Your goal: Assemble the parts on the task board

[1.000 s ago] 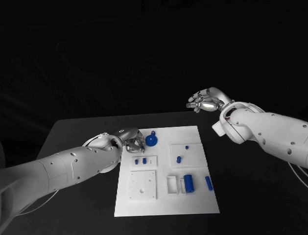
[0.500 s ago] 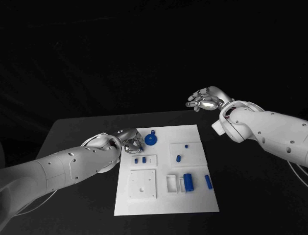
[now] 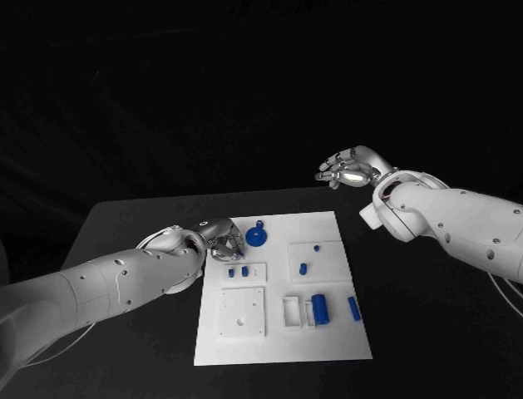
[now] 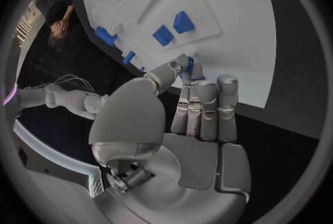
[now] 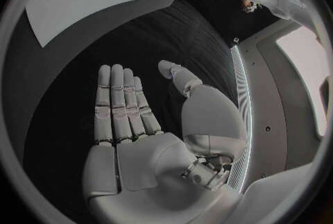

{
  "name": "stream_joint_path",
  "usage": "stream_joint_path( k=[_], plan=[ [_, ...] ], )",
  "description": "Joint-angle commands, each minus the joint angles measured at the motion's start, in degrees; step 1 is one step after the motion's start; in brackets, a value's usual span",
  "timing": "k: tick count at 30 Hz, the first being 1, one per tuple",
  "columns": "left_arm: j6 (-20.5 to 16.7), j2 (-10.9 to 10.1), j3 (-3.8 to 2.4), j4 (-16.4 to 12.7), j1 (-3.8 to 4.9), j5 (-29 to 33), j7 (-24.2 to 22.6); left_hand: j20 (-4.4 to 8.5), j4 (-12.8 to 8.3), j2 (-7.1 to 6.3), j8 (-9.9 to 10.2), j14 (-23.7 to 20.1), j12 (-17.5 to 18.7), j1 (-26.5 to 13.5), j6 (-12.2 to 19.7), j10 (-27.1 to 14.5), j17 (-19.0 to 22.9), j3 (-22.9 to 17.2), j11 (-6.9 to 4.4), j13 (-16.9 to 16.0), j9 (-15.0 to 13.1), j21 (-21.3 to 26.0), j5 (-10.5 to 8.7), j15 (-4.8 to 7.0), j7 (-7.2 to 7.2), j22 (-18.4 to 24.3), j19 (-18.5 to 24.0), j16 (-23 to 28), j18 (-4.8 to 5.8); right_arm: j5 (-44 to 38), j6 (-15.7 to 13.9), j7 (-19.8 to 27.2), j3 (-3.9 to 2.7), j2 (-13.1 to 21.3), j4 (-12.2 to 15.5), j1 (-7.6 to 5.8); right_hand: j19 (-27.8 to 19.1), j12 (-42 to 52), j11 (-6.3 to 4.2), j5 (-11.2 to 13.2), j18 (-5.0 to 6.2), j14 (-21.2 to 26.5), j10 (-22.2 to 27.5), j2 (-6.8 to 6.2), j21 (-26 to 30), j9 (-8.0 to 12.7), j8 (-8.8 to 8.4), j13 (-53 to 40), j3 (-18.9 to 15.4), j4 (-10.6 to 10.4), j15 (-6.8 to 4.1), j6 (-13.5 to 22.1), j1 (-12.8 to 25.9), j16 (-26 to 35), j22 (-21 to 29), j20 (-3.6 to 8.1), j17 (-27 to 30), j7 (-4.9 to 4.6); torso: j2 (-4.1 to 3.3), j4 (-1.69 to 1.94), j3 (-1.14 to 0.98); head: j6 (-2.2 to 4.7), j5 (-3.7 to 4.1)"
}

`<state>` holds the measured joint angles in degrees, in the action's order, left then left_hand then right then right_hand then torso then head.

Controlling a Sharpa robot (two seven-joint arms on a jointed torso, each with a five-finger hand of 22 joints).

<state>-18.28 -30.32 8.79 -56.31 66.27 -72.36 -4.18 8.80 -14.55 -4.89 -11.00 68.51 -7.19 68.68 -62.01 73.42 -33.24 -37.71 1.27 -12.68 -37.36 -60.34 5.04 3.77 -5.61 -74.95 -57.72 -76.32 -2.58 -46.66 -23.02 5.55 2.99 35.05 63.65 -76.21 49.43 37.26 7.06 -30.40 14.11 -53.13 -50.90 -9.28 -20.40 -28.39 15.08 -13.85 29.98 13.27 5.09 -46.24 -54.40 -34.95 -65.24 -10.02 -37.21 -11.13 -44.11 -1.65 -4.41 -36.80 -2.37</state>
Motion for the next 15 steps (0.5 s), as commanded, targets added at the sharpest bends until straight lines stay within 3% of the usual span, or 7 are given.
stream_joint_path(
  k=[1, 8, 15],
  plan=[
    [0.75, 0.15, 0.05, -0.14, -0.01, 0.32, -0.17, 0.46, -0.03, 0.45, -0.19, 0.09, -0.14, -0.03, -0.29, 1.53, 0.08, -0.2, 1.17, -0.09, -0.08, -0.35, 0.11, 0.24, -0.01, -0.84, 0.0, -0.06, -5.67, -0.06, 0.57, 0.37, -0.02, -0.06, 0.09, 0.01, 0.3, 0.4, -0.08, -0.2, 0.88, -0.53, -0.37, 0.61, 0.35, 0.07, 0.29, 0.07, -0.08, -0.24, 0.01, -0.01, -0.07, 0.19, -0.08, -0.21, -0.08, -0.34, -0.02, 0.03, 0.0, -0.02, 0.01],
    [1.21, 0.26, 0.33, -0.07, -0.01, 0.31, 0.0, 0.47, -0.04, 0.47, -0.2, 0.08, -0.11, -0.05, -0.29, 1.56, 0.08, -0.21, 1.17, -0.09, -0.07, -0.35, 0.11, 0.24, -0.01, -0.84, 0.02, -0.05, -5.65, -0.06, 0.59, 0.35, -0.02, -0.07, 0.1, 0.01, 0.3, 0.41, -0.08, -0.2, 0.88, -0.53, -0.37, 0.6, 0.37, 0.08, 0.3, 0.09, -0.08, -0.24, 0.01, -0.01, -0.07, 0.2, -0.09, -0.21, -0.09, -0.34, -0.03, -0.02, 0.0, -0.11, 0.04],
    [1.95, 0.67, 1.86, -0.2, 0.01, -2.02, 2.05, 0.49, -0.13, 0.46, -0.19, -0.02, -0.02, -0.03, -0.23, 1.51, 0.09, -0.26, 1.18, -0.07, -0.04, -0.34, 0.11, 0.22, -0.02, -0.85, 0.09, 0.0, -5.62, -0.06, 0.6, 0.33, -0.02, -0.03, 0.13, 0.01, 0.3, 0.42, -0.08, -0.2, 0.88, -0.53, -0.37, 0.6, 0.38, 0.09, 0.3, 0.11, -0.09, -0.24, 0.01, -0.02, -0.06, 0.21, -0.1, -0.21, -0.1, -0.34, -0.02, -0.01, -0.04, -0.18, 0.08]
  ],
)
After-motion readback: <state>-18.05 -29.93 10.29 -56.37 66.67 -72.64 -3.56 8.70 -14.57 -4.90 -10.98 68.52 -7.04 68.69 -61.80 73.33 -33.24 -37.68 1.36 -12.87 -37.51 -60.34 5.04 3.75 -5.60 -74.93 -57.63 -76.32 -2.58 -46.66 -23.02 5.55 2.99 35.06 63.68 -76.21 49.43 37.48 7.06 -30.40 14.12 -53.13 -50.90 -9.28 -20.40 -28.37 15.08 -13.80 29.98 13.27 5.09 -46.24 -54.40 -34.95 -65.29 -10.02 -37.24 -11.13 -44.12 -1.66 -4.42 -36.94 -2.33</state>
